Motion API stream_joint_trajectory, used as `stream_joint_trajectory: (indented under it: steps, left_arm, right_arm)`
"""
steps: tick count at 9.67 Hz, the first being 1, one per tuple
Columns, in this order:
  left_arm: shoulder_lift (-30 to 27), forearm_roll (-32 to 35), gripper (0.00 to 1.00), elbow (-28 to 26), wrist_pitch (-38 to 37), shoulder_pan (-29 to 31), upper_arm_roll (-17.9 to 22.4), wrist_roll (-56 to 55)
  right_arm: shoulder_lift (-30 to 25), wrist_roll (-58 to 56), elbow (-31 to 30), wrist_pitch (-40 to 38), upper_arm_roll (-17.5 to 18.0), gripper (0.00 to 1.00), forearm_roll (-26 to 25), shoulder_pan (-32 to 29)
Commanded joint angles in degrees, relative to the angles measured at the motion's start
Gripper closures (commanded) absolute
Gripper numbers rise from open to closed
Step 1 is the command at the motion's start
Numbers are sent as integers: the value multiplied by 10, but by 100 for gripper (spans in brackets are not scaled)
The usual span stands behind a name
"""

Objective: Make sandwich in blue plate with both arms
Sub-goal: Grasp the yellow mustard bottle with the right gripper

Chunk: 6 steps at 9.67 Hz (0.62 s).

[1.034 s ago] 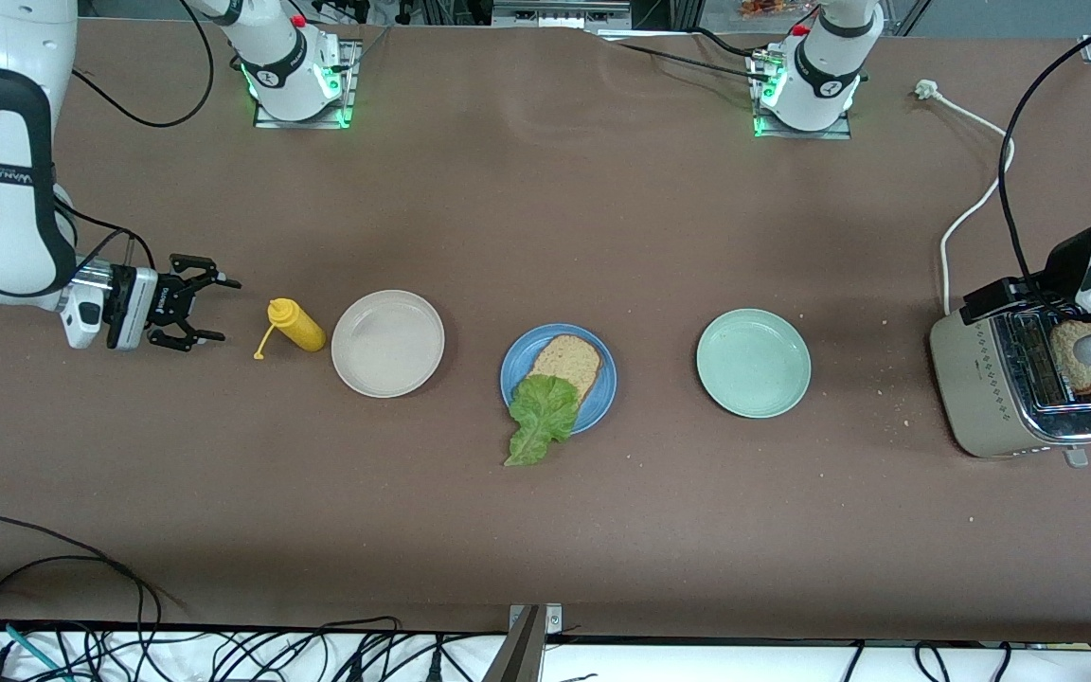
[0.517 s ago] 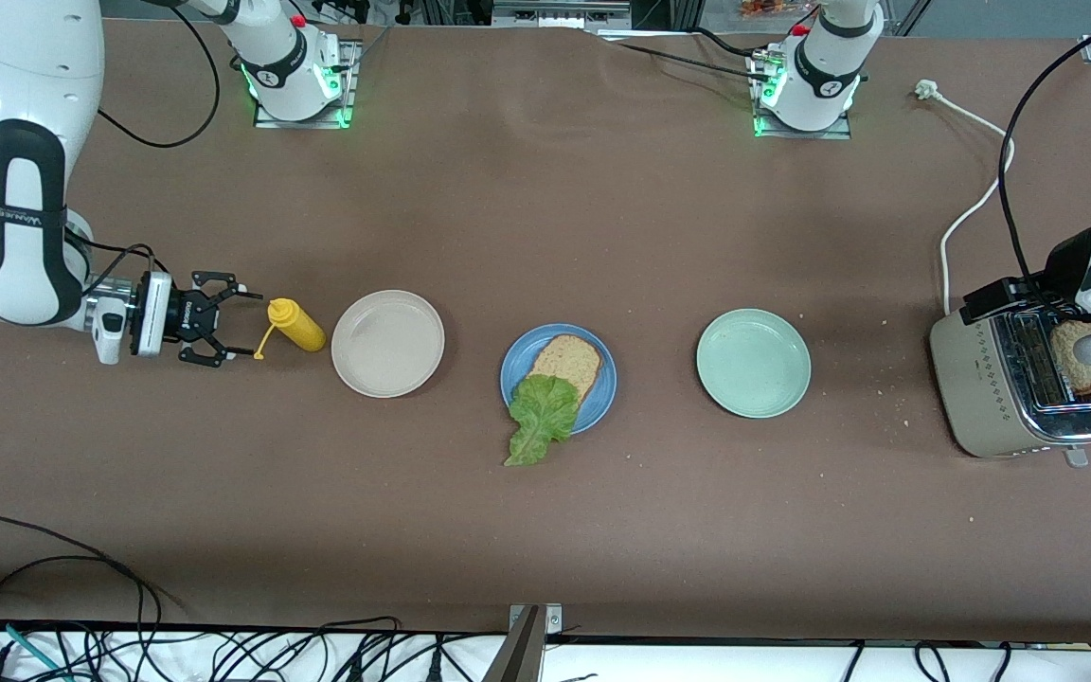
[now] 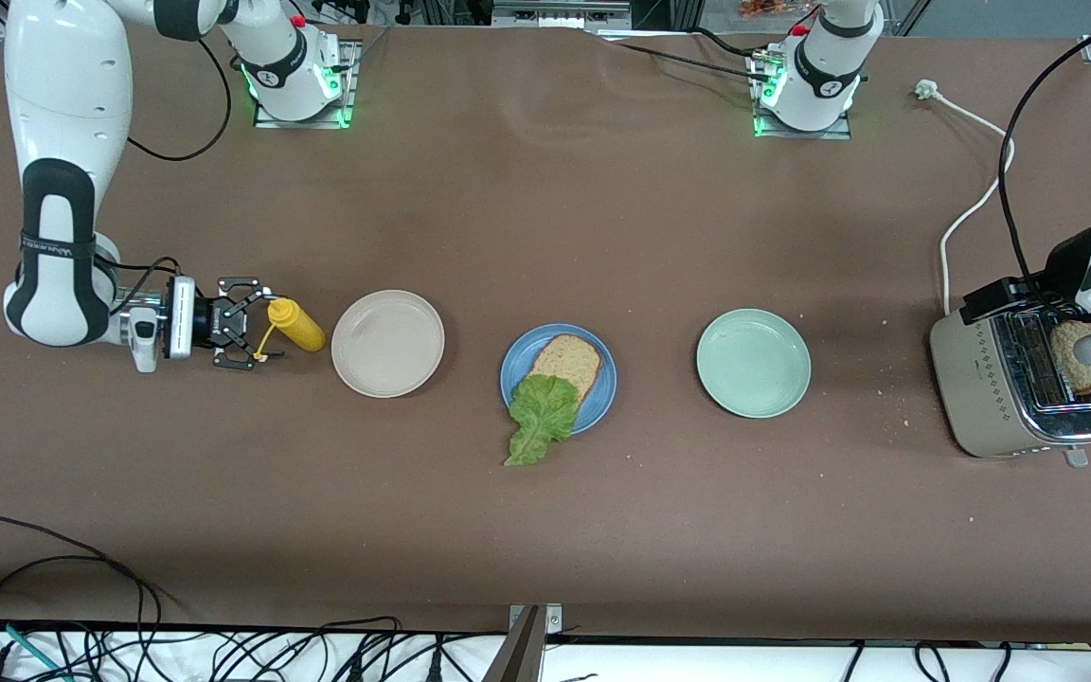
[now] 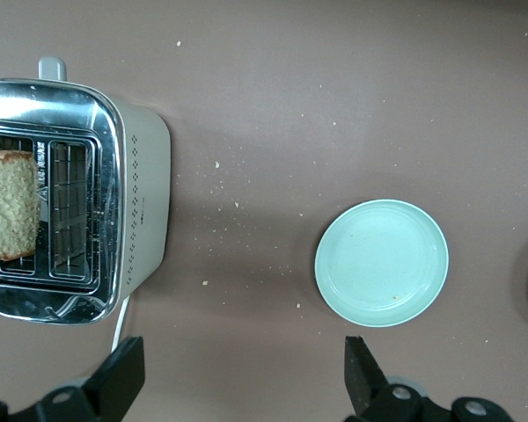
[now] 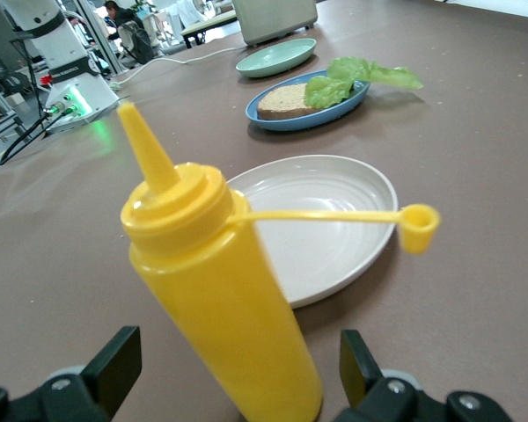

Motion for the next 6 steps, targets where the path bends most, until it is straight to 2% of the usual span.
stream_joint_trajectory:
  steps: [1, 2, 3, 4, 6]
  left_arm:
    - [0, 3, 0, 9, -11, 1, -2, 12]
    - [0, 3, 0, 9, -11, 1, -2, 13]
    - [0, 3, 0, 9, -11, 1, -2, 13]
    - [0, 3, 0, 9, -12, 1, -2, 13]
    - [0, 3, 0, 9, -18, 1, -3, 14]
  right_arm:
    - [15, -43, 14, -26, 48, 4, 23, -40]
    - [15, -52, 15, -26, 53, 18, 30, -43]
    - [15, -52, 16, -25, 53, 49, 31, -43]
    - [15, -51, 16, -26, 53, 74, 31, -43]
    - [9, -40, 17, -30, 51, 90, 32, -45]
